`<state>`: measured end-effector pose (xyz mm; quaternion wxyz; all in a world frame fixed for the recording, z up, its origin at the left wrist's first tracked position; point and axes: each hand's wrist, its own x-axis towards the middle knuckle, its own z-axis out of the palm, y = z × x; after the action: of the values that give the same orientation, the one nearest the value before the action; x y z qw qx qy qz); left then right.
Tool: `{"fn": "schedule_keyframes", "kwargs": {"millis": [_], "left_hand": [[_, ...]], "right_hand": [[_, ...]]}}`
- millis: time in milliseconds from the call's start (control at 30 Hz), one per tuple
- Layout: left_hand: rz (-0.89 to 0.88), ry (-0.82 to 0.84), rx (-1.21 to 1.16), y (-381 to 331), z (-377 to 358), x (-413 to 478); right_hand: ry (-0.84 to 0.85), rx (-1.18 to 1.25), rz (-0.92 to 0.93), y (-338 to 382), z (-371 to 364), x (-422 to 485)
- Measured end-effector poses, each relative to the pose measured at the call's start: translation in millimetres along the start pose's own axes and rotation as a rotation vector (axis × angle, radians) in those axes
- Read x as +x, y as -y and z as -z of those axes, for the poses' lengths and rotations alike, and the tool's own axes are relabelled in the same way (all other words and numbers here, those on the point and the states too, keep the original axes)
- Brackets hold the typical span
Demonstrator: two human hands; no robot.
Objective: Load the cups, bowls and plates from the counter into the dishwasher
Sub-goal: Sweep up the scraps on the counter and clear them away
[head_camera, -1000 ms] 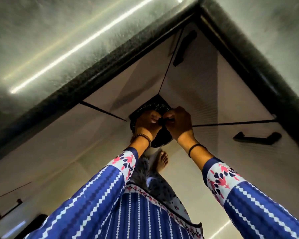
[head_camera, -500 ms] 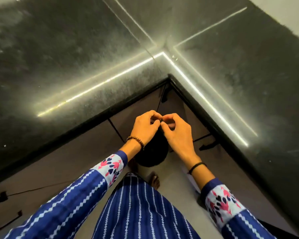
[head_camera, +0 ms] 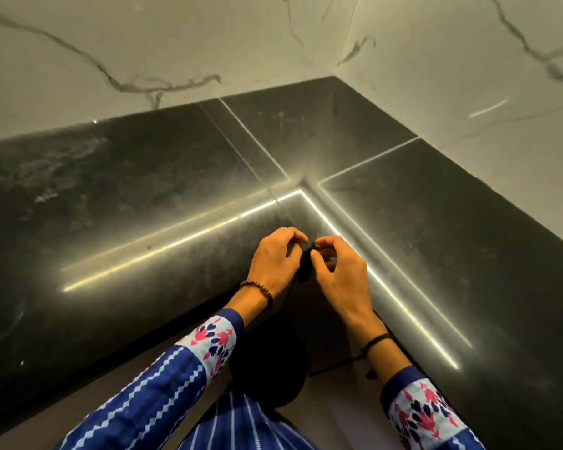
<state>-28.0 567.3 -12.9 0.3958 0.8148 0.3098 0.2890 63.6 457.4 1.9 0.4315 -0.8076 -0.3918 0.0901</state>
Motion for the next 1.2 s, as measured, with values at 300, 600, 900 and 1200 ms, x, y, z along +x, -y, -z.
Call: {"fn": "schedule_keyframes", "kwargs": {"millis": [300, 600, 900, 1200], "left_hand": [[-0.032, 0.236, 0.68, 53.4, -8.8, 64.8], [-0.107, 0.144, 0.695, 60.7, -15.9, 75.3], [-0.097, 0.115, 0.687, 58.2, -14.8, 74.9], [-0.086, 0.116, 0.675, 55.7, -14.1, 75.6]], "right_hand": [[0.229, -0.581, -0.2, -19.4, -28.0, 47.4], [0.278, -0.59, -0.045, -33.0, -57.8, 100.5], [0.122, -0.173, 0.018, -50.2, -20.5, 135.3], [0.075, 0.002, -0.037, -56.7, -21.3, 151.0]]}}
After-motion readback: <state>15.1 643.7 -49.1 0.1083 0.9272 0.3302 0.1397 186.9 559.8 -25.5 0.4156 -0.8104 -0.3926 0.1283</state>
